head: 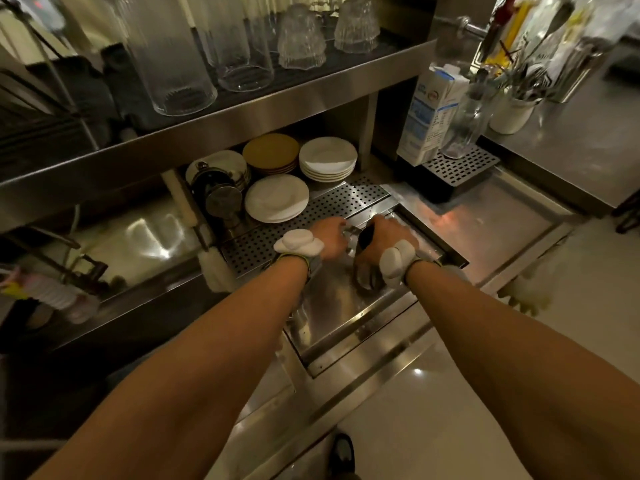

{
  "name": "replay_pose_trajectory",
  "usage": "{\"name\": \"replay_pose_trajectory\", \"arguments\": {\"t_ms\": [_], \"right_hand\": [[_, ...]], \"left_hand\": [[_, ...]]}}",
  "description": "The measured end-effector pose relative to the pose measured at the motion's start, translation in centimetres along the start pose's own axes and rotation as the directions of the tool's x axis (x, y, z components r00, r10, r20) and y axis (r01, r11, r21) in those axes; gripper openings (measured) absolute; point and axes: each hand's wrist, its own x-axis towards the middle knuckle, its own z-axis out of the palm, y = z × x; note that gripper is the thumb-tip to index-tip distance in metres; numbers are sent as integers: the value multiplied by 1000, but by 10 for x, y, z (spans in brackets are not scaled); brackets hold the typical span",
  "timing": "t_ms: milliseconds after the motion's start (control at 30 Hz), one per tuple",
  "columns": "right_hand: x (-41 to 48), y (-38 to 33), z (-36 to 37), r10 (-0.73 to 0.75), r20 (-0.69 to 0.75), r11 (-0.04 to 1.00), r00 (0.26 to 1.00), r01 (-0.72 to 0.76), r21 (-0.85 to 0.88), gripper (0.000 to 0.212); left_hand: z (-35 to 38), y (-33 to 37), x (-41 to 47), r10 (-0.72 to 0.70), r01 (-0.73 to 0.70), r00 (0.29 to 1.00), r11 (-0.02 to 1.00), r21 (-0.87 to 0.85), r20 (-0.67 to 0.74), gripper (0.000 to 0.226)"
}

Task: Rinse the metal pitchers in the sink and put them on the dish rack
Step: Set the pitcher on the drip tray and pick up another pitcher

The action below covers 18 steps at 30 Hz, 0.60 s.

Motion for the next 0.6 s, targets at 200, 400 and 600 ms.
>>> {"name": "replay_pose_trajectory", "arguments": {"t_ms": [200,400,600], "right_hand": [[-10,-65,-39,-216,-106,976,971,216,-11,75],[-33,-145,-49,-416,-73,909,907,416,-3,66],[-71,-233,-5,-559,131,827,819,563,9,81]], "left_hand": [[-44,-21,-33,-58,34,948,996,-82,-312,55],[-94,-63,-82,-143,79,875,985,-154,-463,54],[-111,-136,-147,-314,272,801,949,-158,-509,37]]}}
